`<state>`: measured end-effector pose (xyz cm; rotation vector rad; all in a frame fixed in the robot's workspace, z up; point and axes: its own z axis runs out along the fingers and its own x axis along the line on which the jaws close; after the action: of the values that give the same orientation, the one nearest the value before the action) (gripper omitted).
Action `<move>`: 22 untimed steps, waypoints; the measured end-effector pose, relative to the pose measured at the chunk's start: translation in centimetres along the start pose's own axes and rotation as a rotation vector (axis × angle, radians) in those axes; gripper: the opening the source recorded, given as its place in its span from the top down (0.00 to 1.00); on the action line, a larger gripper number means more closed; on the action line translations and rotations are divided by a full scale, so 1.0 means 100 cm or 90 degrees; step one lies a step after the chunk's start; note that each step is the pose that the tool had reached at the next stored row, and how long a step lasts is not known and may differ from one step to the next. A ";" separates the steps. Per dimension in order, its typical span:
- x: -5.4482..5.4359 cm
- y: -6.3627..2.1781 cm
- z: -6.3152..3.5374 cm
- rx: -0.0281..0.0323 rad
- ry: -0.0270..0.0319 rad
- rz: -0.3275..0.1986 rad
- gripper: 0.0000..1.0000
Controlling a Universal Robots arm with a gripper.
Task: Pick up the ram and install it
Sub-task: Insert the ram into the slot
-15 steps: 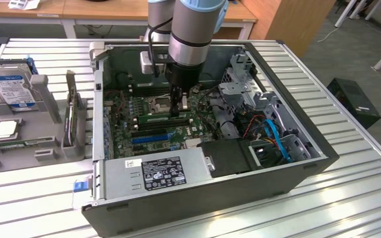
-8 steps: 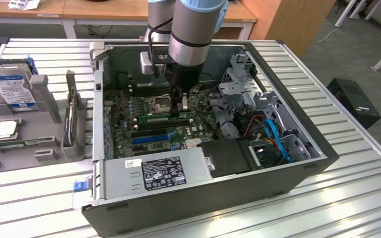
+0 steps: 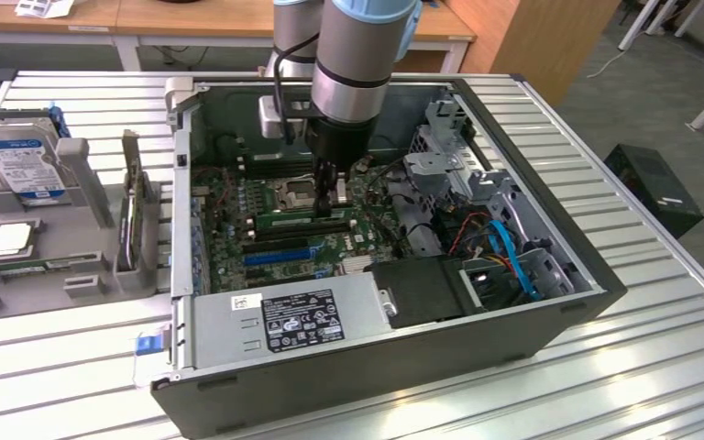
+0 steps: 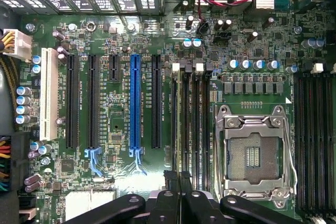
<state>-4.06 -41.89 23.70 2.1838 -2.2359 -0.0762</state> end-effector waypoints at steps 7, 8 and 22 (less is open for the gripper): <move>0.000 0.0002 -0.0001 -0.0001 0.0000 -0.003 0.88; 0.000 0.0002 0.0000 -0.0001 -0.0002 -0.004 0.88; 0.001 0.0001 0.0005 -0.0002 0.0000 -0.013 0.88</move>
<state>-4.07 -41.94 23.65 2.2070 -2.2135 -0.0769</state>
